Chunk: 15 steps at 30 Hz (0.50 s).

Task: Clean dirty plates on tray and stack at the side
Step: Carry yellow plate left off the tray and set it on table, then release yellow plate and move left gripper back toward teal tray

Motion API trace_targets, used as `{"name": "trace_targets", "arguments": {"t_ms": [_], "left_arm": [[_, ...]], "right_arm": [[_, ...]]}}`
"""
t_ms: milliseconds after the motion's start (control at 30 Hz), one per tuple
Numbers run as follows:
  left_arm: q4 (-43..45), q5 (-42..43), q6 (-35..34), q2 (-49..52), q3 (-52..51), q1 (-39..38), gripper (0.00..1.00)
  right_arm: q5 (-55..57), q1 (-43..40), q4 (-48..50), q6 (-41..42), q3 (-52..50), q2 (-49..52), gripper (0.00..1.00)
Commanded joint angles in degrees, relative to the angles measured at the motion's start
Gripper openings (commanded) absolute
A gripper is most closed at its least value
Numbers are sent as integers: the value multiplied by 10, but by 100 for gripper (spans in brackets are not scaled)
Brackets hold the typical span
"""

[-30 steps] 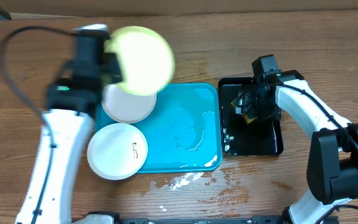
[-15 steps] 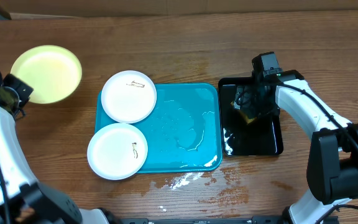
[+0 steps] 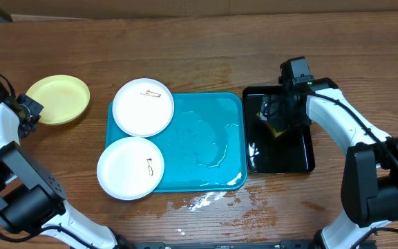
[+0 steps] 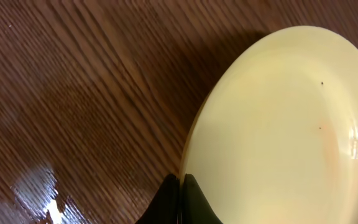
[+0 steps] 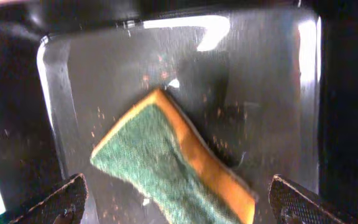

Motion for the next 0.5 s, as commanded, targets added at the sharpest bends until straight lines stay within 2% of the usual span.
{"name": "trace_targets", "arguments": {"t_ms": [0, 67, 100, 233, 300, 333, 367, 433, 467], "left_arm": [[6, -14, 14, 6, 14, 3, 6], [6, -16, 14, 6, 14, 3, 18], [6, -16, 16, 6, 14, 3, 35], [4, -13, 28, 6, 14, 3, 57], [-5, 28, 35, 6, 15, 3, 75], [-9, 70, 40, 6, 16, 3, 84], [-14, 153, 44, 6, 16, 3, 93], [-26, 287, 48, 6, 16, 3, 100], [-35, 357, 48, 6, 16, 2, 100]], "right_arm": [[31, 2, 15, -15, 14, 1, 95], [32, 2, 22, -16, 14, 1, 95], [32, 2, 23, -16, 14, 1, 95], [32, 2, 23, -16, 13, 2, 95], [32, 2, 22, -16, 12, 2, 95], [32, 2, 21, -16, 12, 2, 95], [31, 2, 21, -16, 8, 2, 95], [31, 2, 22, -16, 0, 2, 95], [31, 2, 25, -16, -7, 2, 95]]}}
